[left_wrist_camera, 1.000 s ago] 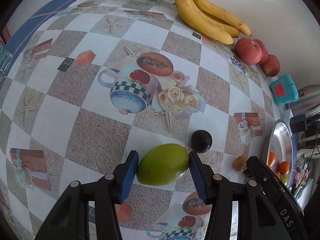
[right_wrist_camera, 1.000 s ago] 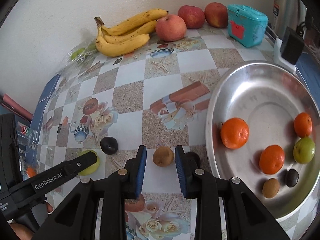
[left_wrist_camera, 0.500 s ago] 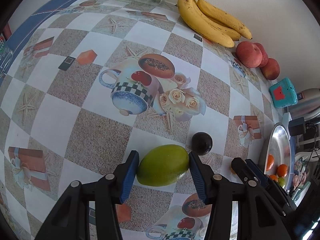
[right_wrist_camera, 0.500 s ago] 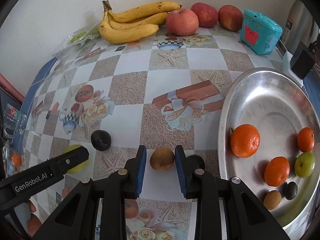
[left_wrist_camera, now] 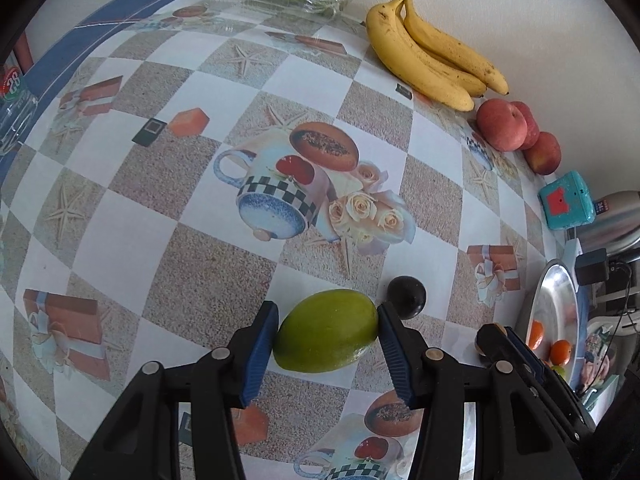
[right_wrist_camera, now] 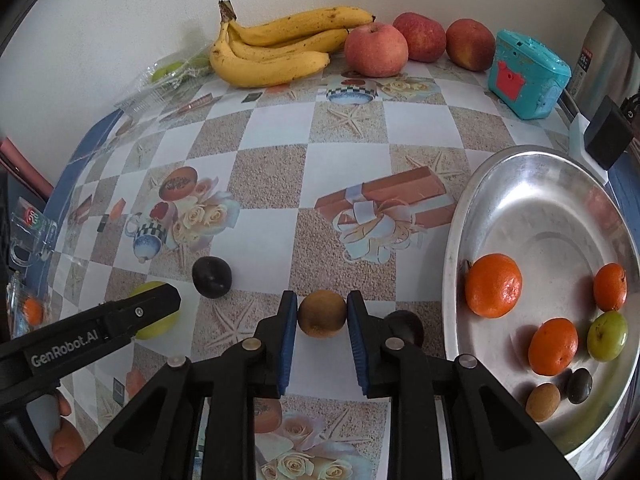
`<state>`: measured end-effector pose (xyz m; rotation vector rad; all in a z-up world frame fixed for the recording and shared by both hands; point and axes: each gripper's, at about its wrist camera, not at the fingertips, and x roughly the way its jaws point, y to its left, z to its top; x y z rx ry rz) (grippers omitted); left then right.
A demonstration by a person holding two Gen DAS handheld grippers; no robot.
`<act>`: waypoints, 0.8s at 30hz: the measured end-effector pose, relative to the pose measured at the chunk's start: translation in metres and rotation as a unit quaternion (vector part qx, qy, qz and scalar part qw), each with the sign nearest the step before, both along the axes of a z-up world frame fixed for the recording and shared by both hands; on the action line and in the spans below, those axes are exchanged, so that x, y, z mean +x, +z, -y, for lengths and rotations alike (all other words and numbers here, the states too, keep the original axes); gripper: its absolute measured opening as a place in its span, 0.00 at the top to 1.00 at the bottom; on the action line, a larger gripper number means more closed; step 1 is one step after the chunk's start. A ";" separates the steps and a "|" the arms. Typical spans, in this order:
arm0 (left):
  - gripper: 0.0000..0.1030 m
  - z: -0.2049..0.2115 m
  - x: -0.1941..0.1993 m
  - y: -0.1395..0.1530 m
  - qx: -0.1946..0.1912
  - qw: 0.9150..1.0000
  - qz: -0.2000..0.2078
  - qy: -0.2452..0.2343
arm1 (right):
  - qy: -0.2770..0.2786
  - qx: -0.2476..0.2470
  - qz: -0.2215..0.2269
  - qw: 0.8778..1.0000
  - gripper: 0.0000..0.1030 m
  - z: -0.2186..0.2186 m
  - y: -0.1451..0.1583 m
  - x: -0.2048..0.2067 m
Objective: Organize fruits
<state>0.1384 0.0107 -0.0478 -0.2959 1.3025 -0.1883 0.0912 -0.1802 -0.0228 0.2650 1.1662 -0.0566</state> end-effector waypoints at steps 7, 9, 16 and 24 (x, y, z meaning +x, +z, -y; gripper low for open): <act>0.48 -0.004 -0.004 0.019 -0.006 1.000 0.026 0.010 | -0.010 0.015 0.022 1.000 0.75 0.007 0.019 -0.004; 0.48 -0.004 -0.004 0.025 -0.008 0.999 0.033 0.010 | -0.016 0.019 0.029 0.999 0.75 0.011 0.025 -0.006; 0.48 -0.001 -0.006 0.040 -0.009 0.998 0.053 0.011 | -0.032 0.033 0.037 0.998 0.75 0.023 0.035 -0.010; 0.48 0.021 -0.016 0.055 -0.011 0.997 0.069 -0.009 | -0.083 0.030 0.022 0.996 0.75 0.060 0.032 -0.021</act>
